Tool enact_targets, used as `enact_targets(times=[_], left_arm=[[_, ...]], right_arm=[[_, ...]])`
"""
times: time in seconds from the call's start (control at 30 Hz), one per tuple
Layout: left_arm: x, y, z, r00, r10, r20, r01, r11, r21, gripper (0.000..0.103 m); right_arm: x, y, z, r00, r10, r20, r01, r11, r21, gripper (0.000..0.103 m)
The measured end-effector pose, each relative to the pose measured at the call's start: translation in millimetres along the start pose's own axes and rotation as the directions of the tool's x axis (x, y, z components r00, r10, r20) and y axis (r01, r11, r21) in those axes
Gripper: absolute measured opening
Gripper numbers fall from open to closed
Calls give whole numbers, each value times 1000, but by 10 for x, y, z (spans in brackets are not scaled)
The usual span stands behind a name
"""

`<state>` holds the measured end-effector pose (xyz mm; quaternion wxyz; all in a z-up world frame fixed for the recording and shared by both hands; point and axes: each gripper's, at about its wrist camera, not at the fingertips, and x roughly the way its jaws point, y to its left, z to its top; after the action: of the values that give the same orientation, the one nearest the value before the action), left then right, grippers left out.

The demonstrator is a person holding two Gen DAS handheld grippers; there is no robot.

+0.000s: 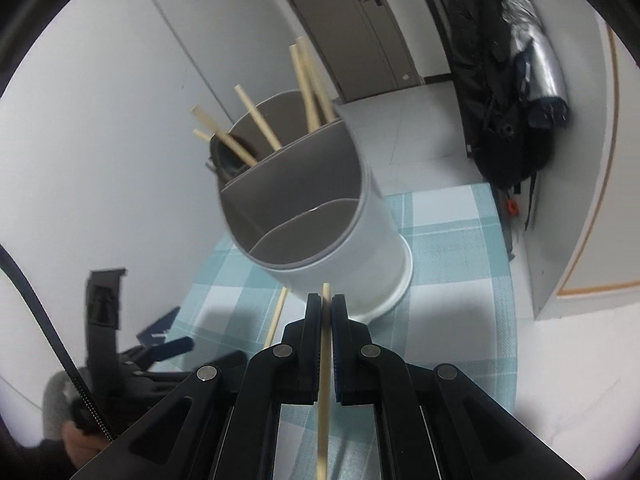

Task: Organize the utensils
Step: 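Close the left tool on the last chopstick while the right tool lifts its chopstick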

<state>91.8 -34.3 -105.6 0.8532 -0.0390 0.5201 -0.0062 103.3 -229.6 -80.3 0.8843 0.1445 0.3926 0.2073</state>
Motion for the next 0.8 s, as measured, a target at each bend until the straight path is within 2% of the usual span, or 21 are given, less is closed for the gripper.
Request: enact_targets(times=[0.07, 0.13, 0.17, 0.33, 0.4, 0.6, 0.8], left_arm=[[74, -48, -6, 999, 19, -30, -19, 1000, 22, 87], [171, -60, -22, 997, 48, -67, -46, 998, 33, 66], [154, -60, -26, 997, 54, -51, -52, 998, 28, 64], [100, -92, -47, 999, 25, -48, -23, 999, 44, 14], [76, -74, -81, 998, 4, -56, -2, 999, 37, 4], [-17, -16, -213, 996, -17, -88, 20, 999, 37, 3], [-222, 64, -538, 990, -57, -129, 63, 997, 41, 3]], right_arm=[[-40, -34, 45, 1000, 11, 8, -12, 1000, 21, 4], [-74, -50, 61, 999, -11, 31, 10, 1000, 16, 4], [-86, -54, 57, 999, -26, 45, 26, 1000, 11, 4], [-100, -92, 18, 999, -17, 37, 17, 1000, 20, 4], [-89, -95, 22, 999, -11, 36, 10, 1000, 22, 4], [-57, -62, 52, 999, 4, 47, -4, 1000, 7, 4], [-47, 63, 7, 999, 9, 39, -8, 999, -31, 4]])
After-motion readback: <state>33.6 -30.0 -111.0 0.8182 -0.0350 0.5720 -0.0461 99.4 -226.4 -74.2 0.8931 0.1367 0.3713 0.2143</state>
